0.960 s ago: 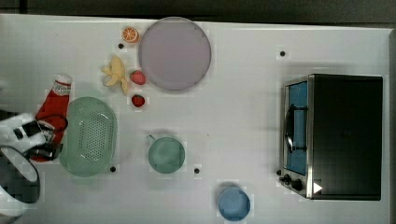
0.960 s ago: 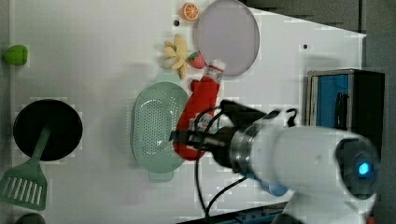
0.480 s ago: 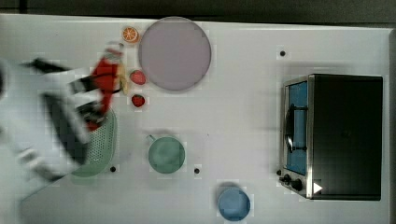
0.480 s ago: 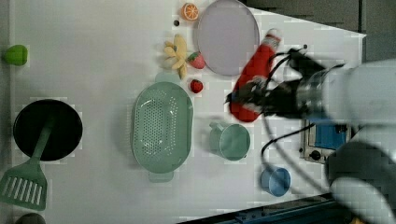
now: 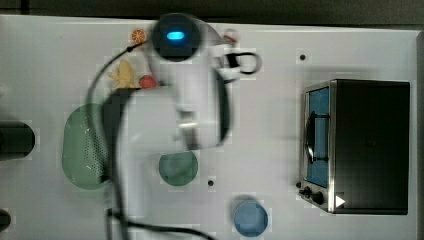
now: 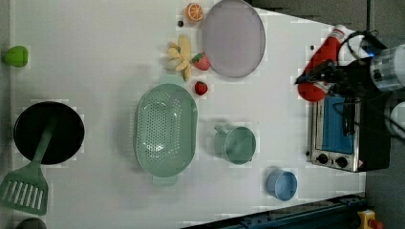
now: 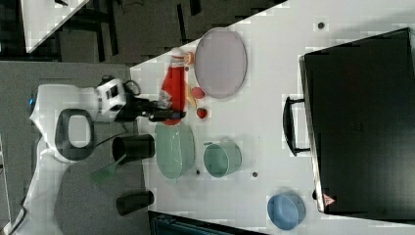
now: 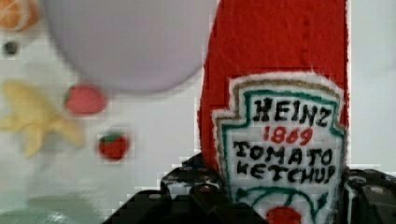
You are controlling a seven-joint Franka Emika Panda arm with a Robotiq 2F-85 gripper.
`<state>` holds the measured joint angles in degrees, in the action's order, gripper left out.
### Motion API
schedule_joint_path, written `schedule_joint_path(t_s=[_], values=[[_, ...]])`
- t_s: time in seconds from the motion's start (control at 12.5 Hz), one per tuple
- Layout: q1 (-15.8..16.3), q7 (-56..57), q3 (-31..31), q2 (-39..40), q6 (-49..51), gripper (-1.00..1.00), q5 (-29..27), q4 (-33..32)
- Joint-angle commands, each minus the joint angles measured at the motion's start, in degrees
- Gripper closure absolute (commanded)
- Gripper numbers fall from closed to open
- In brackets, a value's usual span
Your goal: Pick ketchup from strainer and place it on the table
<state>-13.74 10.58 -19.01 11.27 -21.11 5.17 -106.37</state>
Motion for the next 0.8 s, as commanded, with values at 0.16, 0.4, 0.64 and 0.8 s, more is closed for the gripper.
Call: schedule_joint_path(t_s=[0.16,0.4,0.64,0.8], values=[[-0.88,11.19,4.56,-1.11,-2.59,-0.19,0.36,-3.35],[-0.92,11.28,6.82,-0.97,-14.0,-0.19,0.35,-12.03],[-0.92,11.28,7.22,1.16,-24.58,-0.19,0.25,-20.22],[-0.93,11.28,7.51,4.22,-28.93,-0.26,0.25,-23.07]])
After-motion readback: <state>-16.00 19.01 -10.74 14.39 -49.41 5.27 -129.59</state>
